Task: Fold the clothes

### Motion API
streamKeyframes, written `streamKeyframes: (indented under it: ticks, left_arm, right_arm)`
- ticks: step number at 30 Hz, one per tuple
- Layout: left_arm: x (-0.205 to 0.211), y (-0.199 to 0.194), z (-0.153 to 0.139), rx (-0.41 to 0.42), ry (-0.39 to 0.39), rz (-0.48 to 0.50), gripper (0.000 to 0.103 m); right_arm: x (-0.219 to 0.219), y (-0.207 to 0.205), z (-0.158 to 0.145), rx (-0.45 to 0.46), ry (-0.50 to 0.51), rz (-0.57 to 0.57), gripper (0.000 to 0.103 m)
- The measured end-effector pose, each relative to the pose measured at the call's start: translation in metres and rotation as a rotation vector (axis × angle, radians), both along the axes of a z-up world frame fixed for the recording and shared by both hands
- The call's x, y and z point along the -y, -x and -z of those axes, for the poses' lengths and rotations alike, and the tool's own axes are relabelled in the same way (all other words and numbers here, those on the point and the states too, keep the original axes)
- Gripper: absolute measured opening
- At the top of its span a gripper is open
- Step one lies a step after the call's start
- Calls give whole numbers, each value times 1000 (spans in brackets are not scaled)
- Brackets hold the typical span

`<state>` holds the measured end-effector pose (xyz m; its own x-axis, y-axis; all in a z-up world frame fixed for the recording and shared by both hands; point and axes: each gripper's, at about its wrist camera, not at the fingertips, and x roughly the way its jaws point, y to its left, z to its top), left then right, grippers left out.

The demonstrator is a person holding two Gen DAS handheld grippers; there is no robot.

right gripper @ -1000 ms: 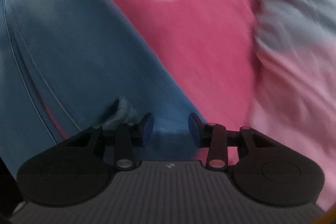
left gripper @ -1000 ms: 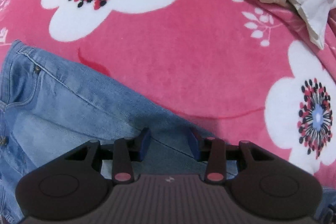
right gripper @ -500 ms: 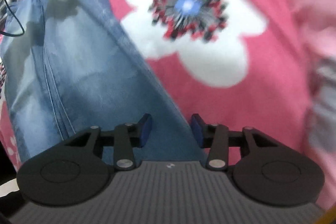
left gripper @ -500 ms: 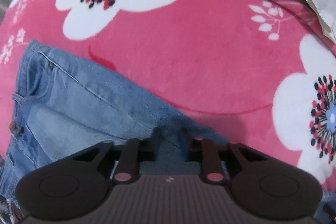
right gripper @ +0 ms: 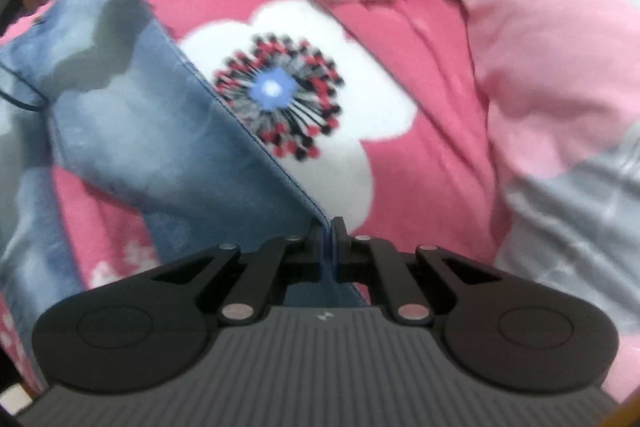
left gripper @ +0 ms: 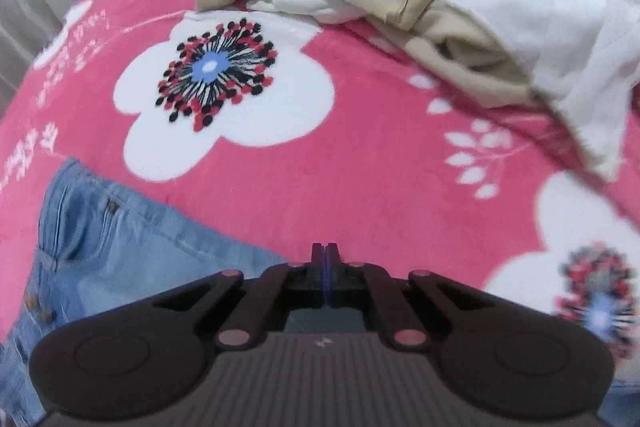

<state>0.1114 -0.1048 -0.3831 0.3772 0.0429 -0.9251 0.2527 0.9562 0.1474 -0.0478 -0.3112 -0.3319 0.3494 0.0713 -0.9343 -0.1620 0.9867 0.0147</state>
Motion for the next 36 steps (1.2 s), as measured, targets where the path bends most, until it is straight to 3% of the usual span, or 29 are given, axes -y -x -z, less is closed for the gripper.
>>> streamKeyframes:
  ticks: [1, 3, 6, 8, 11, 13, 17, 20, 22, 23, 27, 30, 33, 36]
  left_arm:
    - [0, 1, 9, -2, -22, 11, 0]
    - [-6, 3, 10, 12, -1, 5, 3]
    - [-28, 5, -14, 52, 69, -29, 22]
    - [-54, 12, -34, 64, 92, -74, 29]
    - [-105, 29, -62, 58, 127, -155, 34]
    - [-150, 48, -78, 48, 147, -229, 39]
    - [-248, 102, -100, 0, 116, -423, 41]
    - [-314, 141, -106, -46, 97, -570, 41]
    - [-348, 162, -106, -72, 81, -626, 41]
    - [-363, 172, -105, -83, 73, -644, 41]
    - [-398, 196, -94, -137, 95, -654, 41]
    - [-408, 205, -81, -175, 110, -623, 41]
    - [-416, 206, -71, -214, 161, -591, 41]
    - [-427, 200, -63, -246, 246, -594, 47]
  right_arm:
    - [4, -2, 13, -26, 2, 20, 5]
    - [12, -4, 29, -54, 2, 63, 18]
    - [24, 6, 15, -30, 12, 134, 38]
    - [34, 19, -4, -2, 55, 181, 40]
    - [47, 43, -36, 47, -18, 209, 40]
    - [45, 59, -51, 58, -116, 169, 40]
    - [14, 81, -44, -37, -242, 13, 40]
    - [3, 94, 5, -178, -103, -23, 39]
    - [11, 106, 33, -272, 7, 31, 36]
    - [14, 113, 33, -292, 51, 63, 36]
    - [23, 143, 15, -364, 257, 206, 29]
    - [37, 169, -2, -432, 370, 398, 26]
    - [44, 197, -28, -462, 381, 609, 25]
    - [23, 215, -50, -433, 289, 711, 27]
